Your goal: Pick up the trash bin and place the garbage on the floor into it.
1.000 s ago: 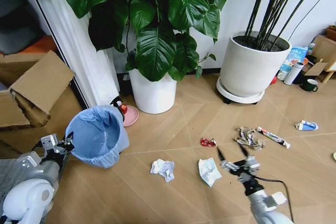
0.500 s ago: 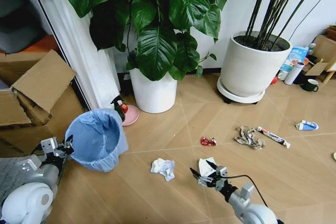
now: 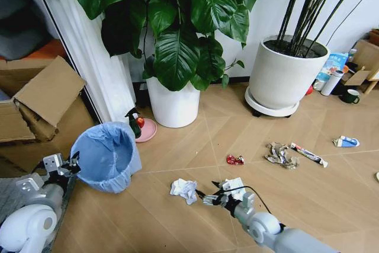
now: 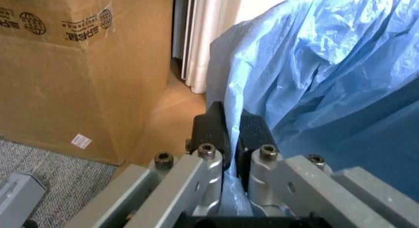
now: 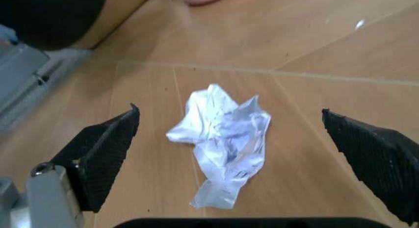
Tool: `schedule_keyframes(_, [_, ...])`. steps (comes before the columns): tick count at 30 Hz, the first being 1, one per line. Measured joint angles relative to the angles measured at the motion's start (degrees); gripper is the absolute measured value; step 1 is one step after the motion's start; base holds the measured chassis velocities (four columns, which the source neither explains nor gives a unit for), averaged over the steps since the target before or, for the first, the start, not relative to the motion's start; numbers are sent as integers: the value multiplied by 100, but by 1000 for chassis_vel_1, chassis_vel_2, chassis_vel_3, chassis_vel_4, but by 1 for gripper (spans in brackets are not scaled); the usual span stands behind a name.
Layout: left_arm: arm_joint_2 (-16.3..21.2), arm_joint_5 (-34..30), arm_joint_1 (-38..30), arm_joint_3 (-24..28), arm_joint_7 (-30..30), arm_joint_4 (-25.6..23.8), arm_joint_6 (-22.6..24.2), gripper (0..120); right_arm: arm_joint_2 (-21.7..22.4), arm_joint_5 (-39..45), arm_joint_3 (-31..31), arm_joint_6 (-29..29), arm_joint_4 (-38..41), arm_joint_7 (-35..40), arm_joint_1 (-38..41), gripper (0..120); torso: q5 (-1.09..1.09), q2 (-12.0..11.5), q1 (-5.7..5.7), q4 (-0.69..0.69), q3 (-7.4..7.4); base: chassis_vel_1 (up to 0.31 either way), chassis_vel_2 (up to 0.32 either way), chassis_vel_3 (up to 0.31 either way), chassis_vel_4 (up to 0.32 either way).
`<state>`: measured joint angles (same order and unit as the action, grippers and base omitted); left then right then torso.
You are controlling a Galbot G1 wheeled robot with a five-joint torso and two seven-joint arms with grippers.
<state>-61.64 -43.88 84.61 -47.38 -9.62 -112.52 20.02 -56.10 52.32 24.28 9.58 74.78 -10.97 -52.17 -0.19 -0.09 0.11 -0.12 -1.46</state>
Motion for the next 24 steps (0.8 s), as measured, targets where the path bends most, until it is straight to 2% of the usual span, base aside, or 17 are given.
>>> schedule_keyframes(7, [4, -8, -39, 4, 1, 46, 0, 0, -370, -158, 324, -97, -693, -2, 339, 100, 0, 0, 0, -2, 0, 0, 0, 0, 0])
schedule_keyframes(11, [43, -22, -62, -3, 3, 72, 0, 0, -945, -388, 467, -132, -1407, -38, 656, 100, -1, 0, 0, -1, 0, 0, 0, 0, 0])
schedule_keyframes(13, [47, -24, -66, -4, 3, 76, -1, 0, -1111, -448, 475, -133, -1590, -51, 719, 96, 2, 0, 0, 0, 0, 0, 0, 0, 0])
schedule_keyframes(16, [59, -29, -70, -4, 6, 89, -1, 0, -1438, -600, 474, -128, -1955, -108, 846, 83, 1, 0, 0, 1, 0, 0, 0, 0, 0])
schedule_keyframes(21, [80, -50, -94, -5, 10, 104, -2, 0, -1484, -638, 470, -129, -2027, -110, 864, 65, 0, 0, 0, -1, 0, 0, 0, 0, 0])
schedule_keyframes(22, [80, -50, -94, -5, 10, 104, -2, 0, -1484, -638, 470, -129, -2027, -110, 864, 65, 0, 0, 0, -1, 0, 0, 0, 0, 0])
schedule_keyframes(24, [89, -52, -108, 1, 11, 117, -3, 0, -1492, -674, 461, -132, -2067, -110, 863, 55, 1, 0, 0, -1, 0, 0, 0, 0, 0])
